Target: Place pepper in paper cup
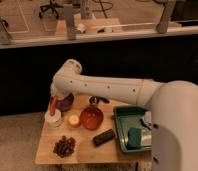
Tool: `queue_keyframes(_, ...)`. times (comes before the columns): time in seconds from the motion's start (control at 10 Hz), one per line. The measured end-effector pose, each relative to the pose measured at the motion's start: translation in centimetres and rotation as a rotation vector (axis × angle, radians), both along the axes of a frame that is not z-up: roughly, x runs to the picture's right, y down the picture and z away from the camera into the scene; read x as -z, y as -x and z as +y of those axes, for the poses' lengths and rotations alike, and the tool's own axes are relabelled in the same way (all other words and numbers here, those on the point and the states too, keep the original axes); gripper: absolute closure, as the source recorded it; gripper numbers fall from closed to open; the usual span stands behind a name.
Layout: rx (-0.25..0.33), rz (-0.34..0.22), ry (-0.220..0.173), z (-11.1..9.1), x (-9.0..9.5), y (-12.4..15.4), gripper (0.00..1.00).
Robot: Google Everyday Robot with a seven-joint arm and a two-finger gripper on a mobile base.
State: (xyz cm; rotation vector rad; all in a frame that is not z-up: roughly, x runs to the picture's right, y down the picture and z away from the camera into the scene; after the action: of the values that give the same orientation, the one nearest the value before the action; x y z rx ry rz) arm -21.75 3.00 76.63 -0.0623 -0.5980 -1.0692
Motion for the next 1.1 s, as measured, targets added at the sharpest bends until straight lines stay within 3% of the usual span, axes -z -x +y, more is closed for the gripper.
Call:
queue_keyframes(0.7, 0.005, -0.051, -0.055, 0.6, -0.1, 0.6, 0.97)
queue_keyframes(1.1, 0.003, -0.059, -0.066, 1.1, -0.4, 0.5, 0.60)
